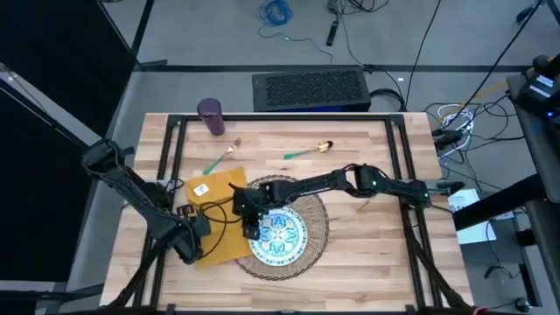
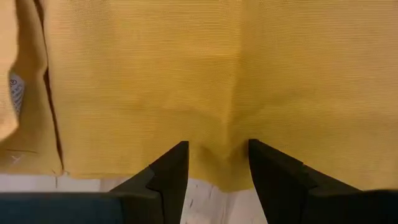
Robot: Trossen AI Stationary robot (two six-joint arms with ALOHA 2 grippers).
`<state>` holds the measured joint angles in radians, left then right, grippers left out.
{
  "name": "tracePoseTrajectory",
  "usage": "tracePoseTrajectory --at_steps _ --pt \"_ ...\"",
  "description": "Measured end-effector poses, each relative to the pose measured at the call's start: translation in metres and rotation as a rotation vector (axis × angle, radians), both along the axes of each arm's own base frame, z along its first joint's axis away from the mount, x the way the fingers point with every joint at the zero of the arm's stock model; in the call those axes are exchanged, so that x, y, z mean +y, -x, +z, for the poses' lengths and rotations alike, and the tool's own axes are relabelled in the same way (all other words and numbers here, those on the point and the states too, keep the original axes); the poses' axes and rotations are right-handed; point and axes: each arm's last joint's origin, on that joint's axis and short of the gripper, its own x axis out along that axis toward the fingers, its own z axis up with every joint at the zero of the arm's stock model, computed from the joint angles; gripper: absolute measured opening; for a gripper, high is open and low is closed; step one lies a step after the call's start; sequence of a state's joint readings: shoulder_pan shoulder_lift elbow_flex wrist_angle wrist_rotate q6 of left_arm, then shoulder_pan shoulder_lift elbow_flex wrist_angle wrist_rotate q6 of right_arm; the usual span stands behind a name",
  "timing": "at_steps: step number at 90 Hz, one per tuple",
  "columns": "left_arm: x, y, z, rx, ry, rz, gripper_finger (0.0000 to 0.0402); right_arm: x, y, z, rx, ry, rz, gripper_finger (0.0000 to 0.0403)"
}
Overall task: Set table place
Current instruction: Fold the yellow table napkin
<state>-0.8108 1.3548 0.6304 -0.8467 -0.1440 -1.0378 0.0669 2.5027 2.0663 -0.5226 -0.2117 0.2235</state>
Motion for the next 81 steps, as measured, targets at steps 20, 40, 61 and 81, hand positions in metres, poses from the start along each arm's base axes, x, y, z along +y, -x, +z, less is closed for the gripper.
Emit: tracePoseTrajectory --at_steps 20,40,61,81 --pt "0.0010 0.0007 0.0000 0.004 -0.013 0.003 0.0150 0.0016 0.0019 -0.0012 0.023 0.004 0.003 0.0116" --pt "0.0015 0.0001 0.0001 -0.011 -0.026 0.005 0.0150 0.0049 0.0059 -0.0027 0.061 0.021 0.028 0.0116" --pt "0.0032 -0.0034 0.0002 -0.034 -0.030 0.021 0.0150 0.0048 0.0068 -0.0042 0.072 0.038 0.021 0.0116" --pt "0.0036 -0.0043 0.0003 -0.053 -0.043 0.023 0.0150 0.0045 0.0064 -0.0044 0.065 0.066 0.012 0.0116"
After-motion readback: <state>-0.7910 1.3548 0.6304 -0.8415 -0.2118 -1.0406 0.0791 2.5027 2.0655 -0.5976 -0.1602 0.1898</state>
